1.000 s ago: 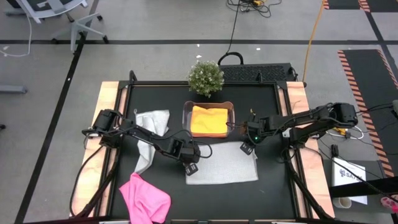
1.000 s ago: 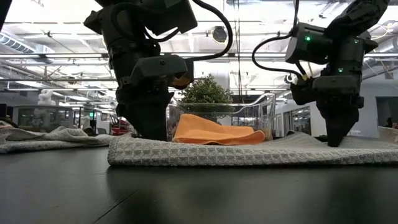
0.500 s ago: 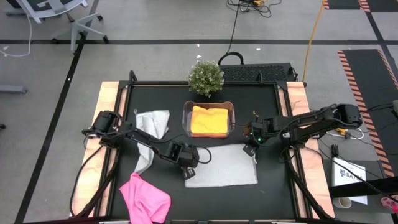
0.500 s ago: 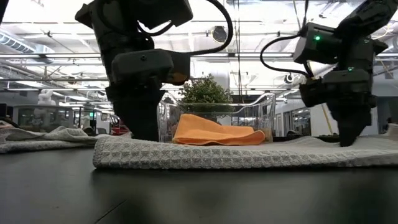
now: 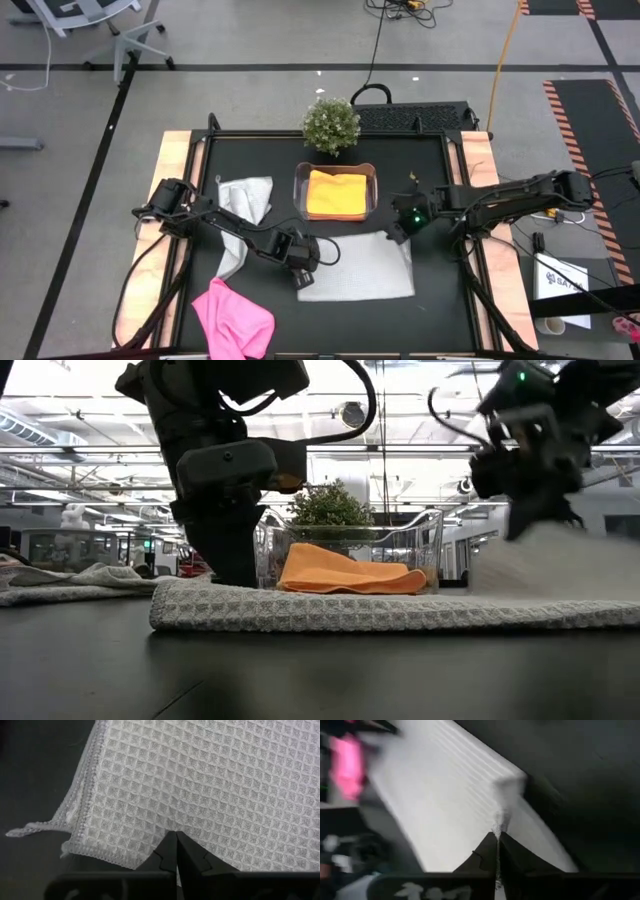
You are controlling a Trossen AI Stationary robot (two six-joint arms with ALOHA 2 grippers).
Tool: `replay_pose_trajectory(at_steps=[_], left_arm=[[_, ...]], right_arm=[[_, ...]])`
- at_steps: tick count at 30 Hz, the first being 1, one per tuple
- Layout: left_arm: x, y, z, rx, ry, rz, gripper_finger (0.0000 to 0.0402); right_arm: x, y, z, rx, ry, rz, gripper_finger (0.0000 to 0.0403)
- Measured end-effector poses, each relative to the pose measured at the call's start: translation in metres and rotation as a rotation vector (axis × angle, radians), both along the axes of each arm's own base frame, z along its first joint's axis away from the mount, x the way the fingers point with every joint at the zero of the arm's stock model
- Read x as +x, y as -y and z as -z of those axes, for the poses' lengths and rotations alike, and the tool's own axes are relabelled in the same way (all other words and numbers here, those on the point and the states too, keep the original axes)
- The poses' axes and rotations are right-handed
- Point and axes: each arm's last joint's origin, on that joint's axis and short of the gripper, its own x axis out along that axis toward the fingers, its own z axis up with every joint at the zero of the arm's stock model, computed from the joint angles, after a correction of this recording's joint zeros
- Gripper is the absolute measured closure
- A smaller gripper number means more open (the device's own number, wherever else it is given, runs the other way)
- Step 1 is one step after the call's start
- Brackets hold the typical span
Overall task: Fold microfiber towels
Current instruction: Fold the bottom gray microfiber towel on the table
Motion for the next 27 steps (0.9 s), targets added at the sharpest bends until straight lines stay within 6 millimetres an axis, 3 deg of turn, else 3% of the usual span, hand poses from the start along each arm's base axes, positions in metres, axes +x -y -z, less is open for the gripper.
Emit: replay_pose_trajectory(at_steps=[4, 12, 19, 27], left_arm=[[0.001, -0.004, 0.000, 0.023, 0.011, -0.032, 0.0395], [0.004, -0.013, 0.000, 0.050, 0.022, -0.052, 0.0394], [0.004, -0.014, 0.000, 0.036, 0.018, -0.045, 0.0394], [0.004, -0.013, 0.000, 0.026, 0.015, -0.046, 0.0394]], right_arm=[[0.009, -0.001, -0.013, 0.001, 0.074, -0.001, 0.0402], [0.021, -0.010, -0.020, 0.017, 0.067, -0.028, 0.0403], [-0.006, -0.008, -0.002, -0.092, -0.267, -0.029, 0.0403], [-0.016, -0.009, 0.001, -0.081, -0.356, -0.116, 0.0369]])
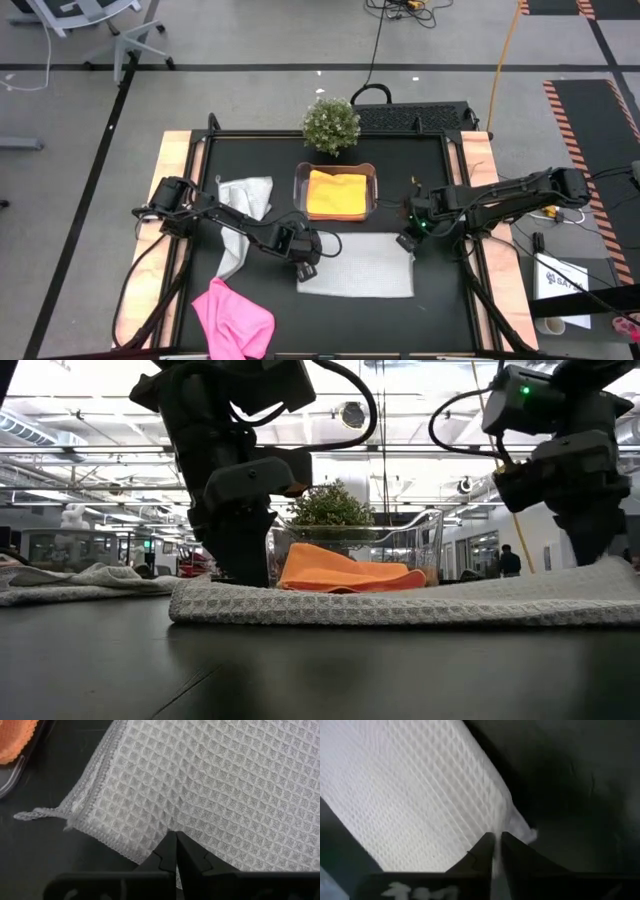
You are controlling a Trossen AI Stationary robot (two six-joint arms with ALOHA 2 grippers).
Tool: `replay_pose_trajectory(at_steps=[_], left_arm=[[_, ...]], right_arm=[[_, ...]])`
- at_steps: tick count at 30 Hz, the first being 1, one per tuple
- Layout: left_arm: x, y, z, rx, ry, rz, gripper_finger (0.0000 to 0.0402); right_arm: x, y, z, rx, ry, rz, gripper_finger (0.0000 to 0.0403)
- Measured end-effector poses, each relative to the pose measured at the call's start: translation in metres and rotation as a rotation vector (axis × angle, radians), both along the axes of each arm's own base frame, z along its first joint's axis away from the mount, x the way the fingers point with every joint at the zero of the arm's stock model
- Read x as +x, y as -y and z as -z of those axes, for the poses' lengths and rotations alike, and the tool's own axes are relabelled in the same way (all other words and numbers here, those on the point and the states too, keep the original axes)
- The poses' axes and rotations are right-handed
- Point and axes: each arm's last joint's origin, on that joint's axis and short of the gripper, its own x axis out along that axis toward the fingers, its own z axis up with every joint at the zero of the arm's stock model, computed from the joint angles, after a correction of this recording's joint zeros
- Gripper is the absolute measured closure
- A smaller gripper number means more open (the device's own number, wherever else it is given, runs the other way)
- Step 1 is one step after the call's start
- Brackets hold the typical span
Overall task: Fold microfiber towels
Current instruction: Fold the bottom gray microfiber towel on the table
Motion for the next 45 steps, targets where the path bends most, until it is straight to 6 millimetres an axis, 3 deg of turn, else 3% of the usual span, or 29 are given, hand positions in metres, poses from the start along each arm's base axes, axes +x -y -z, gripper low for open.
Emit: replay_pose_trajectory(at_steps=[11, 16, 23, 31, 37, 45], left_arm=[[0.000, 0.000, 0.000, -0.014, 0.000, -0.023, 0.0394], [0.000, 0.000, 0.000, -0.021, 0.001, -0.037, 0.0394], [0.000, 0.001, 0.000, -0.032, -0.003, -0.039, 0.0394], [0.000, 0.001, 0.000, -0.032, -0.005, -0.039, 0.0394], [0.000, 0.001, 0.000, -0.032, -0.005, -0.039, 0.0394], [0.000, 0.001, 0.000, -0.032, -0.005, -0.038, 0.0394]], right_arm=[[-0.006, 0.001, 0.003, -0.038, -0.069, -0.020, 0.0275], [-0.003, 0.001, 0.019, -0.030, -0.101, -0.017, 0.0247], [0.002, 0.001, 0.036, -0.026, -0.164, -0.032, 0.0234], [0.006, 0.001, 0.040, -0.033, -0.163, 0.014, 0.0234], [0.006, 0.002, 0.040, -0.057, -0.165, 0.038, 0.0273], [0.007, 0.003, 0.041, -0.116, -0.157, 0.048, 0.0384]])
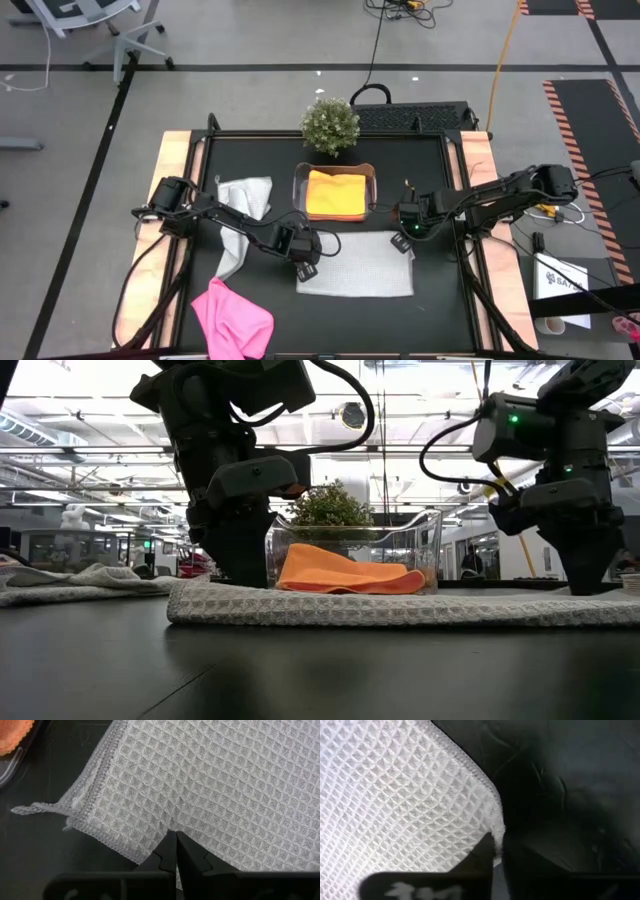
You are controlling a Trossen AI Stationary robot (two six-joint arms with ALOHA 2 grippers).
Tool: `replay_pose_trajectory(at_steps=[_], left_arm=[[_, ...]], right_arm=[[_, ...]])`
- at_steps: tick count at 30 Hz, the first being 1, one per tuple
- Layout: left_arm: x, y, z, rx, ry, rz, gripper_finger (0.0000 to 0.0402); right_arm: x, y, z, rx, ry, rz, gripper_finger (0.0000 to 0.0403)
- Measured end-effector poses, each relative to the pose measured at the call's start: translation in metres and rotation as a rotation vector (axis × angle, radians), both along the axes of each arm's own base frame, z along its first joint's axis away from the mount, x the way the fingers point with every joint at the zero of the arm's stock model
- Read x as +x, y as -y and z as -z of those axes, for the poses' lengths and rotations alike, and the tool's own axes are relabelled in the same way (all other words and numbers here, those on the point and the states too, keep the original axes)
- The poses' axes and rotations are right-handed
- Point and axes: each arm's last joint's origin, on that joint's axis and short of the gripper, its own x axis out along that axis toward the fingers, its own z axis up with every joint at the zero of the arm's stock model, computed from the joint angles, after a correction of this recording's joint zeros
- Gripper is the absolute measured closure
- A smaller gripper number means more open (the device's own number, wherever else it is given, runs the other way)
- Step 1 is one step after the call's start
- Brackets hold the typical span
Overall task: Fold microfiber towels
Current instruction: Fold the bottom gray microfiber towel on the table
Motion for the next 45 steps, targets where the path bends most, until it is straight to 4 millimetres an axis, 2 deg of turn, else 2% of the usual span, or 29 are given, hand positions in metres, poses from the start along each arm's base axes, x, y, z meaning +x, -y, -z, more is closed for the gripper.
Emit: replay_pose_trajectory(at_steps=[8, 17, 28, 36, 41, 45], left_arm=[[0.000, 0.000, 0.000, 0.000, 0.000, -0.001, 0.0394], [0.000, 0.000, 0.000, 0.002, 0.001, 0.002, 0.0394], [0.000, 0.000, 0.000, 0.009, 0.001, 0.021, 0.0394], [0.001, -0.003, 0.000, 0.028, 0.002, 0.058, 0.0394], [0.001, -0.004, 0.000, 0.043, 0.004, 0.069, 0.0394], [0.003, -0.005, 0.000, 0.057, 0.016, 0.075, 0.0394]], right_arm=[[0.001, 0.000, -0.001, -0.003, 0.022, -0.001, 0.0400], [0.001, 0.000, -0.023, 0.081, 0.093, 0.077, 0.0402], [0.026, -0.002, -0.059, 0.150, 0.214, 0.107, 0.0402], [0.049, -0.002, -0.087, 0.198, 0.414, 0.125, 0.0402], [0.061, -0.002, -0.093, 0.220, 0.525, 0.152, 0.0403], [0.075, -0.004, -0.085, 0.239, 0.552, 0.173, 0.0403]])
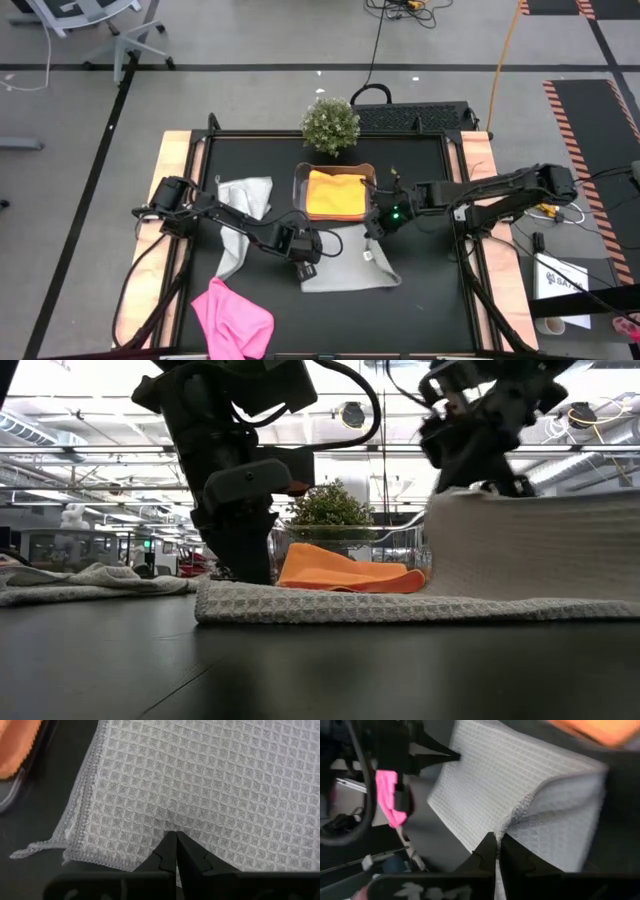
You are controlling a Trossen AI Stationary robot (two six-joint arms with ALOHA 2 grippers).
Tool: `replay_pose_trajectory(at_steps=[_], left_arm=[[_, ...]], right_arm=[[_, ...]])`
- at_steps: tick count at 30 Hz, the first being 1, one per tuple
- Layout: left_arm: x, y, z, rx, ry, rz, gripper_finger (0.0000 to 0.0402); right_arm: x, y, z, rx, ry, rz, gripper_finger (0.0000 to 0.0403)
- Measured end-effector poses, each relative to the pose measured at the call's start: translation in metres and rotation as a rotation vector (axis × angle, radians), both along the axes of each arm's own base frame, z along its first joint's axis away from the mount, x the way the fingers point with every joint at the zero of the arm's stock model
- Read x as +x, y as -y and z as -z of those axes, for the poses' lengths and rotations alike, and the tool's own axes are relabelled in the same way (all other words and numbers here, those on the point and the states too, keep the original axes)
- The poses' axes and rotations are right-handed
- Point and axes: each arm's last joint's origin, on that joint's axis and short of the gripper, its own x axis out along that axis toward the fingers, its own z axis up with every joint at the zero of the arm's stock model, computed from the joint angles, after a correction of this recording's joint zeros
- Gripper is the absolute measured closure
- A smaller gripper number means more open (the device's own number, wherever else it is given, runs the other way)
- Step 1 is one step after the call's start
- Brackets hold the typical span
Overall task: Fold microfiber towels
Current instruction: Fold the bottom gray microfiber towel on the table
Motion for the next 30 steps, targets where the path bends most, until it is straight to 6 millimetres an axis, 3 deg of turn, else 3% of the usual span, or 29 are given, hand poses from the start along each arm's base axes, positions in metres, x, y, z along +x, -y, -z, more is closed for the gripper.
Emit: replay_pose_trajectory(at_steps=[4, 12, 19, 22, 27, 30], left_arm=[[0.002, -0.001, 0.000, 0.002, 0.016, -0.001, 0.0394], [0.002, -0.002, 0.000, 0.017, 0.017, 0.036, 0.0394], [0.002, -0.002, 0.000, 0.028, 0.015, 0.060, 0.0394], [0.002, -0.002, 0.000, 0.032, 0.016, 0.072, 0.0394], [0.003, -0.002, -0.001, 0.040, 0.023, 0.069, 0.0394], [0.002, -0.001, -0.001, 0.050, 0.017, 0.079, 0.0394]], right_arm=[[0.023, -0.003, 0.017, 0.009, 0.049, -0.006, 0.0403], [0.074, -0.002, 0.050, 0.084, 0.304, 0.023, 0.0403], [0.093, -0.001, 0.087, 0.152, 0.326, 0.075, 0.0403], [0.105, 0.001, 0.088, 0.160, 0.362, 0.083, 0.0403], [0.125, 0.011, 0.071, 0.094, 0.450, 0.055, 0.0402], [0.132, 0.017, 0.066, 0.045, 0.416, 0.032, 0.0402]])
